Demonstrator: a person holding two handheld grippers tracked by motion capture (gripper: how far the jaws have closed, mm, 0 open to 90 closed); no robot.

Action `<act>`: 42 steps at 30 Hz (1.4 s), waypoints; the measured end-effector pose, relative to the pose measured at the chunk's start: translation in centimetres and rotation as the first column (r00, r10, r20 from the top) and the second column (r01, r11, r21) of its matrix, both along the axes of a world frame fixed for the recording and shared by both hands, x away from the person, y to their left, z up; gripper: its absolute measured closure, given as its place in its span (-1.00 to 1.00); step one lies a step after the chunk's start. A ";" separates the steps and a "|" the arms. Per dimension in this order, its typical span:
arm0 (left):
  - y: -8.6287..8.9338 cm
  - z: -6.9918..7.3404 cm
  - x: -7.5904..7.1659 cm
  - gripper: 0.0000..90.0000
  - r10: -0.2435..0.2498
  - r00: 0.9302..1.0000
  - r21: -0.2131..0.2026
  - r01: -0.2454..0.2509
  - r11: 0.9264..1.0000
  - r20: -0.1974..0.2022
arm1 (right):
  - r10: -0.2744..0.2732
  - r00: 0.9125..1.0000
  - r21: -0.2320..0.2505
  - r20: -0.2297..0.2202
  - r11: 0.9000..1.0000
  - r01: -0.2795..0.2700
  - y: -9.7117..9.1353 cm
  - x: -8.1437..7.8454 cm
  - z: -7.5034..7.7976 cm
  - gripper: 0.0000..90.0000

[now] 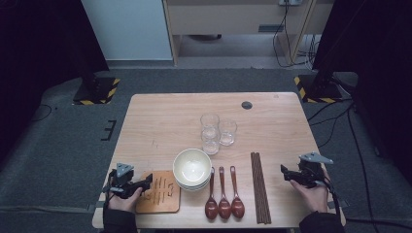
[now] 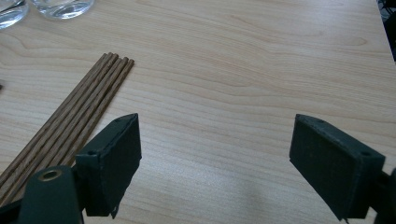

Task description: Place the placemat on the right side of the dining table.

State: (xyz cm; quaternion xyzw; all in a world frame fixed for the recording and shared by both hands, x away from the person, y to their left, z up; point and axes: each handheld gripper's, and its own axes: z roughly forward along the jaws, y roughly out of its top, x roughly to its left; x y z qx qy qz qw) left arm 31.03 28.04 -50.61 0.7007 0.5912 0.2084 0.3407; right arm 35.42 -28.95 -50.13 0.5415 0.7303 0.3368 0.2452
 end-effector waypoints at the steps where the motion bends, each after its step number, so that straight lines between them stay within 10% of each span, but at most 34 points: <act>1: 0.0 0.0 0.0 -0.55 0.000 1.000 0.000 0.000 1.000 0.000 | 0.000 1.000 0.000 0.000 1.000 0.000 0.0 0.0 0.0 -0.62; 42: -1.6 -1.8 1.0 -0.74 -0.082 0.995 0.041 0.084 0.996 -0.053 | 0.037 0.998 -0.024 -0.041 0.999 -0.038 0.8 0.3 -0.4 -0.67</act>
